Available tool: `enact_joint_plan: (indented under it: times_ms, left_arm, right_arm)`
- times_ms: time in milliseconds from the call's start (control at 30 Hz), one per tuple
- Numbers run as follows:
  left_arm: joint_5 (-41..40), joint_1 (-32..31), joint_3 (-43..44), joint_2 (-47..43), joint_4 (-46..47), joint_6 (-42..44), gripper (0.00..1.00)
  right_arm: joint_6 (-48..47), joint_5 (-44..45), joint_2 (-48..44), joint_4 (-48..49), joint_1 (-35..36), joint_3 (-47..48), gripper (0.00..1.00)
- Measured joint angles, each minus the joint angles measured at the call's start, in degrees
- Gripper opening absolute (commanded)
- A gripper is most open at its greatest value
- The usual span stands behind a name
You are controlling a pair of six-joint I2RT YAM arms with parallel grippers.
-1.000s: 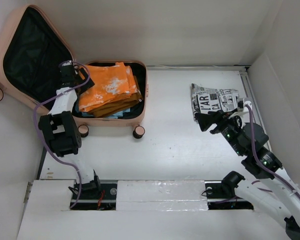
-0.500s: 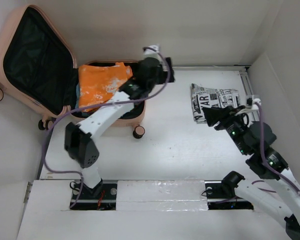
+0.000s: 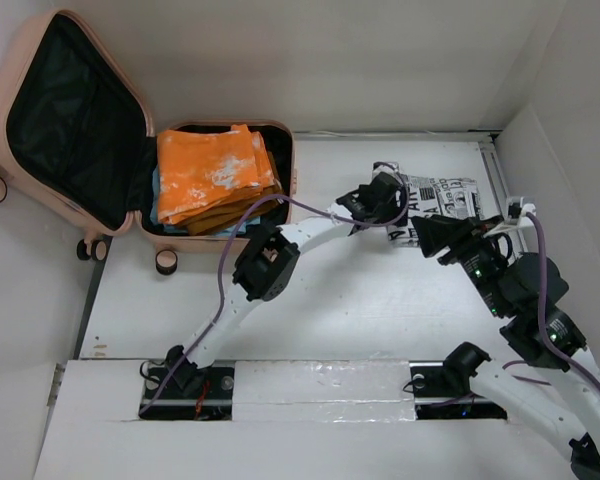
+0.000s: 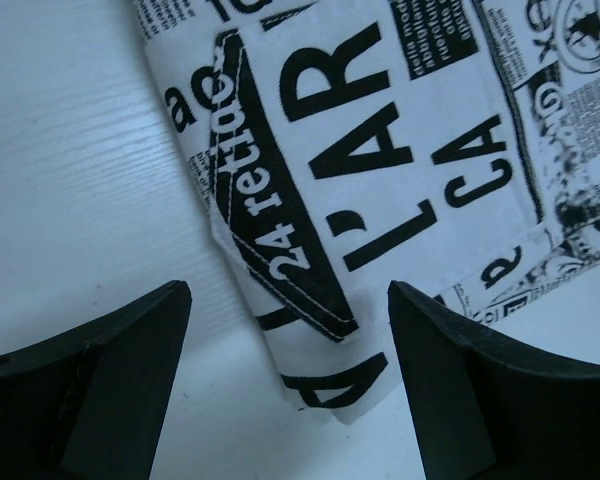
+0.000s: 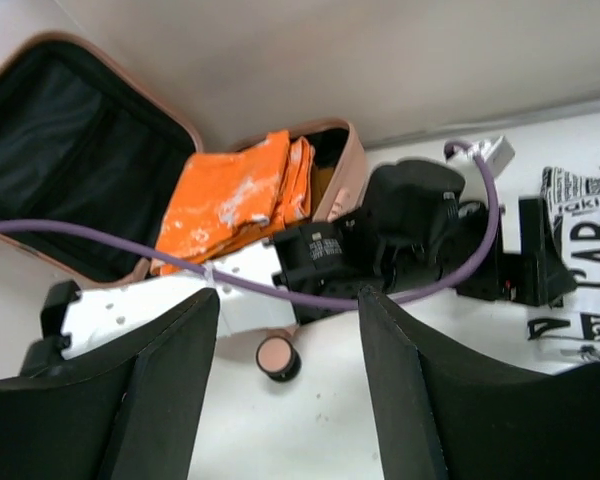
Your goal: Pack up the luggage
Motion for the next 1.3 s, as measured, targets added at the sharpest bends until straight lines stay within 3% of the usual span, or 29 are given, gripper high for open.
enact_joint_plan:
  times_ms: [33,133,167,200,233,267,400,667,733,767,833,867,1133,1267,1300]
  left_arm:
    - [0.7,0.1,0.5,0.0,0.5,-0.6,0.73]
    - [2.0,0.2,1.4,0.9,1.4,-2.1,0.48]
    - [2.3,0.2,1.7,1.7,1.7,-2.7,0.33]
    - [2.6,0.2,1.9,2.6,2.0,-3.2,0.11]
    - [2.7,0.3,1.9,3.4,2.4,-3.8,0.02]
    - [3.0,0.3,1.9,3.9,3.7,-4.5,0.00]
    - [1.7,0.4,-3.1,1.6,8.9,-5.6,0.00]
    - [-1.9,0.5,-39.5,-21.6,16.4,-8.5,0.02]
    - [-3.0,0.7,-45.8,-26.5,17.0,-9.6,0.29]
    - [-3.2,0.8,-48.3,-28.6,16.9,-9.9,0.54]
    - [-4.4,0.9,-51.5,-31.9,16.9,-11.2,0.72]
    - [-5.0,0.9,-52.5,-33.1,16.9,-11.6,0.75]
    - [-4.8,2.9,-55.0,-35.0,18.1,-14.1,0.77]
    - [-3.4,3.7,-47.9,-27.4,17.3,-14.2,0.70]
    - [-3.3,3.7,-46.0,-25.5,17.9,-14.2,0.64]
  right_arm:
    - [0.0,-0.3,0.0,0.0,0.0,-0.5,0.64]
    - [0.2,-1.5,0.0,-0.2,0.0,-1.7,0.64]
    - [0.3,-1.7,0.1,-0.1,0.0,-2.0,0.64]
    - [0.4,-1.9,0.1,-0.1,0.0,-2.2,0.64]
    - [0.6,-2.0,0.0,-0.2,0.0,-2.4,0.64]
    - [0.6,-2.1,0.1,-0.1,0.0,-2.5,0.64]
    - [0.7,-2.3,0.1,0.0,0.0,-2.6,0.64]
    - [0.6,-2.4,0.0,0.2,0.0,-3.3,0.64]
    - [0.6,-2.4,0.0,0.0,0.0,-3.5,0.65]
    - [0.6,-2.4,0.1,0.0,0.0,-3.6,0.65]
    - [0.5,-2.4,0.1,0.1,0.0,-3.6,0.65]
    - [0.4,-2.4,0.1,0.1,0.0,-3.6,0.65]
    - [0.2,-2.5,1.3,0.2,0.0,-4.6,0.65]
    - [0.2,-2.8,2.0,0.2,0.0,-4.6,0.65]
    - [0.2,-2.9,2.1,0.2,0.0,-4.6,0.65]
